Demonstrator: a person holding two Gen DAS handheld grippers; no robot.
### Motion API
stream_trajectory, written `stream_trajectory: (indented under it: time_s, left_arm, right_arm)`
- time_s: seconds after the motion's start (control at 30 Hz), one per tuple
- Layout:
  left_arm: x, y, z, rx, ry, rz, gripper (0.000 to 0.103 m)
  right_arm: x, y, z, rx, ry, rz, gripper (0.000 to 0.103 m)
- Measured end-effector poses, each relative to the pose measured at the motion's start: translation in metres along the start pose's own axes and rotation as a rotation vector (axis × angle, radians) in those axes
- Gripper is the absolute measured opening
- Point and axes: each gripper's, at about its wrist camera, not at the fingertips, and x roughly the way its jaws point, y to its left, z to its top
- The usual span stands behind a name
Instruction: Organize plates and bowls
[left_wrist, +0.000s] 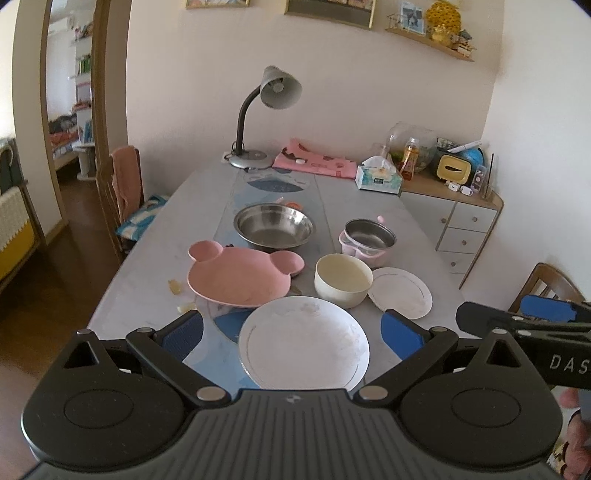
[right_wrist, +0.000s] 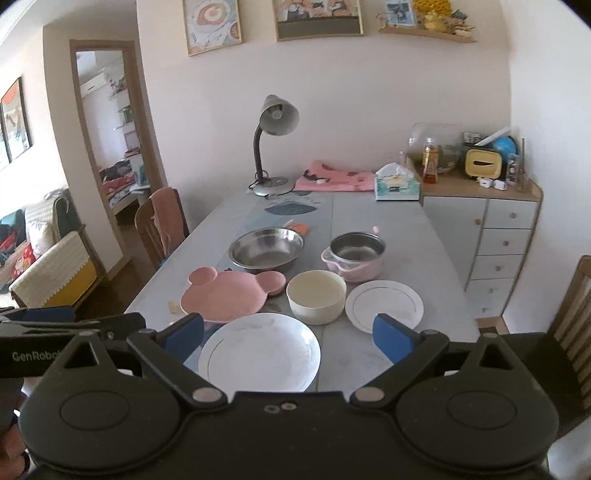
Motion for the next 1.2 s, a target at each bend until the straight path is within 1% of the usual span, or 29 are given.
stream_trajectory:
  time_s: [0.07,0.17,0.27,0.4,0.43,0.53,0.6,0.67,0.8,0.93,1.0,1.03,1.2]
  left_arm:
    - [0.012,0.0,0.0,-0.001,0.005,0.005,0.103]
    - [0.031,-0.002,-0.002,0.017,0.012,0.037,0.103]
    - [0.052,0.001,-0.002,0.015,0.026,0.044,0.103]
    - [0.078,0.004,-0.003,0.035,0.027,0.059,0.103]
    - [0.087,0.006,-0.003,0.037,0.037,0.067,0.103]
    - [0.113,0.016,-0.004,0.012,0.083,0.06,0.103]
    - [0.128,0.022,-0.006,0.005,0.106,0.066,0.103]
    - [0.143,0.026,-0.009,0.011,0.119,0.094,0.103]
    - [0.17,0.039,-0.012,-0.01,0.158,0.111,0.102]
    - [0.19,0.051,-0.014,-0.049,0.193,0.128,0.102]
    - [0.199,0.054,-0.015,-0.051,0.211,0.133,0.098]
    - [0.204,0.055,-0.016,-0.047,0.227,0.134,0.094]
    - [0.219,0.058,-0.022,-0.057,0.271,0.136,0.092]
  right_arm:
    - [0.013,-0.007,0.0,0.01,0.021,0.013,0.099]
    - [0.036,-0.015,0.002,-0.005,0.048,0.016,0.098]
    - [0.062,-0.022,0.002,-0.026,0.084,0.032,0.098]
    - [0.1,-0.035,-0.001,-0.025,0.134,0.051,0.098]
    - [0.11,-0.038,-0.001,-0.029,0.145,0.054,0.097]
    - [0.14,-0.044,-0.002,-0.046,0.183,0.073,0.096]
    - [0.158,-0.046,-0.004,-0.066,0.207,0.079,0.093]
    - [0.174,-0.047,-0.006,-0.078,0.238,0.096,0.089]
    - [0.204,-0.049,-0.01,-0.106,0.296,0.092,0.089]
    - [0.228,-0.057,-0.017,-0.11,0.358,0.089,0.088]
    - [0.236,-0.06,-0.02,-0.104,0.382,0.089,0.086]
    - [0.239,-0.061,-0.023,-0.1,0.397,0.088,0.082]
    - [0.25,-0.067,-0.034,-0.074,0.448,0.096,0.074]
